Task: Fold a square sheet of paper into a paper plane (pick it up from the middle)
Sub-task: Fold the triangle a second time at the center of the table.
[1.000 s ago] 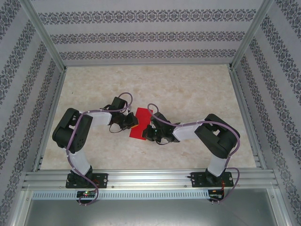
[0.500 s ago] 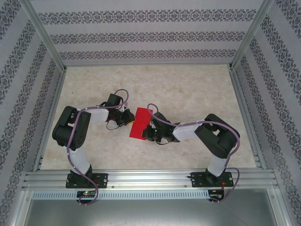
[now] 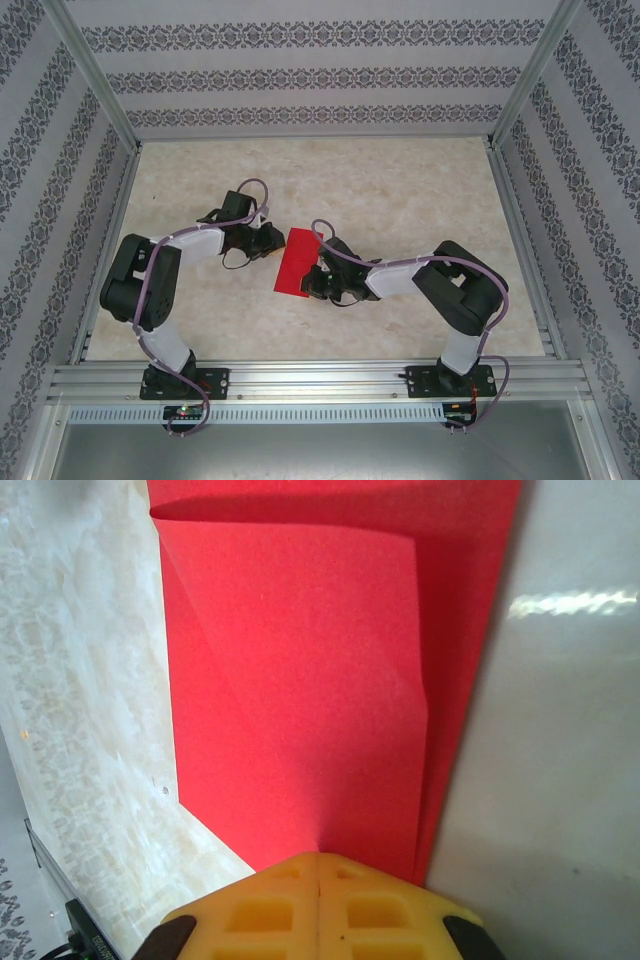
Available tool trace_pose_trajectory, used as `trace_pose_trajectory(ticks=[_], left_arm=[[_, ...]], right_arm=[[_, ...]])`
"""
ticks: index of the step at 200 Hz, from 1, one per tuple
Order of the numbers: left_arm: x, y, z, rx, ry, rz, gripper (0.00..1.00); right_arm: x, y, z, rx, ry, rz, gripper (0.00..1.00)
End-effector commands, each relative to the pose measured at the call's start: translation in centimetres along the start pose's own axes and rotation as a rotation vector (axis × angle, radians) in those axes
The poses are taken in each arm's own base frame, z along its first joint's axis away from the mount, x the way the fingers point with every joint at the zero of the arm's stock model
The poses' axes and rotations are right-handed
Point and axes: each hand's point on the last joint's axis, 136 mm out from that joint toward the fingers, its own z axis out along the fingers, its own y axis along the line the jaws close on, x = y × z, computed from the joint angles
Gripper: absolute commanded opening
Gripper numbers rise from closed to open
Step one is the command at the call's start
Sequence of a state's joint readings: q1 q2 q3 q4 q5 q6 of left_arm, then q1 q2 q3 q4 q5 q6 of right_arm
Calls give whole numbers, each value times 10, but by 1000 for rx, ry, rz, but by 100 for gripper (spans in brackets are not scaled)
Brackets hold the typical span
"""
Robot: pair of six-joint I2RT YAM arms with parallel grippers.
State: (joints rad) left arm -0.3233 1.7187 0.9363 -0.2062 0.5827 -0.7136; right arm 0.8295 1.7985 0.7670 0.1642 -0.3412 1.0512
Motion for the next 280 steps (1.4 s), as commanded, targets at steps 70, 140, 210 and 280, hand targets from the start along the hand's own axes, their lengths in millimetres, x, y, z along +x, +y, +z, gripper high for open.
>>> trace_pose_trajectory(ticks=[70, 140, 210, 280], left_arm=[[47, 7, 38, 31, 156, 38, 14], [57, 41, 45, -91, 173, 12, 12], [58, 43, 44, -94, 174, 12, 12], [58, 46, 43, -116, 167, 13, 12]], right_arm=[[24, -42, 8, 160, 75, 14, 0], [-9, 36, -14, 27, 13, -96, 5], [-7, -2, 12, 120, 40, -34, 5], [13, -11, 3, 101, 48, -9, 7]])
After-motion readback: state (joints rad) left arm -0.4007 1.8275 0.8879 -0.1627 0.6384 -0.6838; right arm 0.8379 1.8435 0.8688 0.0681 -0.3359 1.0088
